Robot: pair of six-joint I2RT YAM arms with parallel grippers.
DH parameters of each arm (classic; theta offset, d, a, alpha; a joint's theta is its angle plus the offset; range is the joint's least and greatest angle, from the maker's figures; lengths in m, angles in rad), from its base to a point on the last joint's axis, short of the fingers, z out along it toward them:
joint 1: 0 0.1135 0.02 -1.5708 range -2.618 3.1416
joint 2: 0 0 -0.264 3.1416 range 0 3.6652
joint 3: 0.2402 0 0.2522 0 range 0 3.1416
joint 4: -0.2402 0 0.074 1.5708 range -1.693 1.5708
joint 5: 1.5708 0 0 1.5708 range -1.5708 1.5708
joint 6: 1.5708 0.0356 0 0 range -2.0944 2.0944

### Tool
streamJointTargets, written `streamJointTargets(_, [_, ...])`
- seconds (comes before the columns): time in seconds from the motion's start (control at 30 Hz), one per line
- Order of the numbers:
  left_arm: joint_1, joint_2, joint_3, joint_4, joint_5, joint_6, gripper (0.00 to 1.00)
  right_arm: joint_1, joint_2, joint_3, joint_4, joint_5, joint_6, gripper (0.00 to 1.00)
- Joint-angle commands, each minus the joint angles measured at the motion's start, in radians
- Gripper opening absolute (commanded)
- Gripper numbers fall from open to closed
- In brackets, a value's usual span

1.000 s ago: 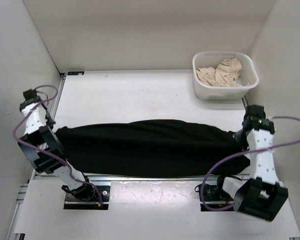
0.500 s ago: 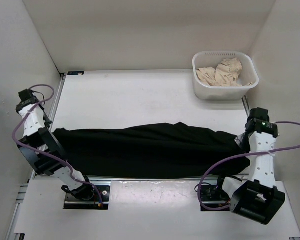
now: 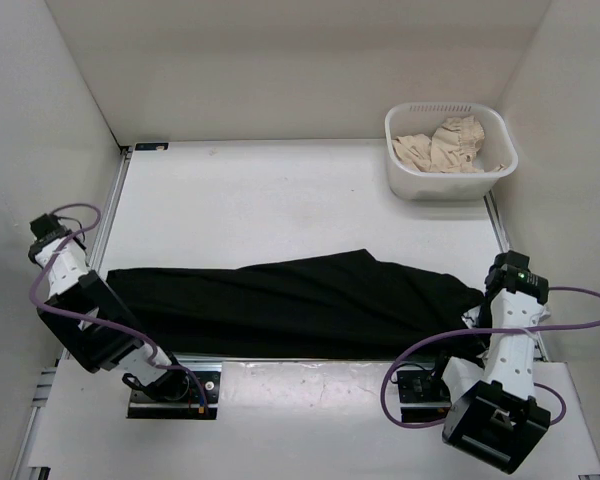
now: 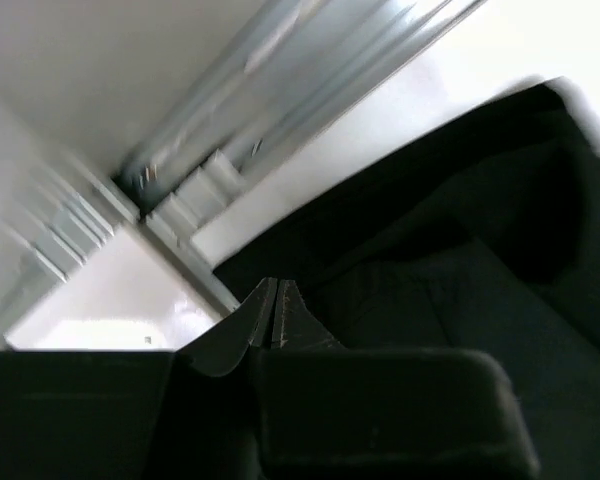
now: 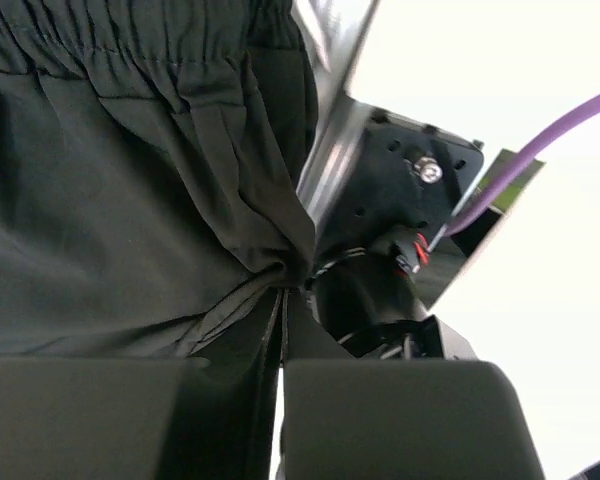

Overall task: Fold and stack the trousers
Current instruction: Fold the trousers

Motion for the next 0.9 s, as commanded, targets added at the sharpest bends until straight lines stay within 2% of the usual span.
streamJointTargets(0.0, [0.053,-0.002,-0.06,0.071,-0.042,0.005,0.14,-0.014,-0.018,-0.013,-0.008,0.055,-0.011,0.0])
streamJointTargets(0.17, [0.119,0.055,-0.069,0.091,-0.033,0.005,0.14,-0.014,0.003,-0.013,-0.008,0.064,-0.011,0.0])
streamJointTargets(0.33, [0.128,0.077,-0.101,0.091,-0.067,0.005,0.14,-0.014,-0.006,-0.013,-0.008,0.073,0.0,0.02])
streamJointTargets(0.37, [0.128,0.086,-0.101,0.091,-0.067,0.005,0.14,-0.014,-0.006,-0.013,-0.008,0.073,0.0,0.19])
streamJointTargets(0.43, [0.128,0.086,-0.122,0.091,-0.088,0.005,0.22,-0.014,0.003,-0.013,-0.017,0.073,0.0,0.44])
streamJointTargets(0.47, [0.128,0.077,-0.123,0.091,-0.089,0.005,0.3,-0.014,0.003,-0.003,-0.017,0.083,0.0,0.55])
streamJointTargets(0.5, [0.128,0.065,-0.132,0.091,-0.099,0.005,0.34,-0.014,0.003,0.009,-0.027,0.102,0.0,0.66])
streamJointTargets(0.57, [0.128,0.049,-0.132,0.048,-0.099,0.005,0.43,-0.014,-0.006,0.045,-0.037,0.126,0.0,0.66])
streamJointTargets(0.6, [0.128,0.038,-0.132,0.024,-0.099,0.005,0.52,-0.014,-0.006,0.063,-0.037,0.135,0.0,0.67])
streamJointTargets(0.63, [0.128,0.038,-0.109,-0.002,-0.073,0.005,0.56,-0.014,-0.006,0.083,-0.037,0.135,-0.014,0.67])
streamJointTargets(0.7, [0.119,0.028,-0.09,-0.087,-0.05,0.005,0.57,-0.014,-0.006,0.146,0.007,0.08,-0.038,0.67])
streamJointTargets(0.8, [0.049,-0.015,-0.069,-0.151,-0.006,0.005,0.57,0.018,-0.006,0.183,0.087,0.031,-0.068,0.6])
streamJointTargets(0.87, [-0.034,-0.044,-0.058,-0.161,0.034,0.005,0.57,0.041,0.035,0.192,0.117,0.009,-0.068,0.51])
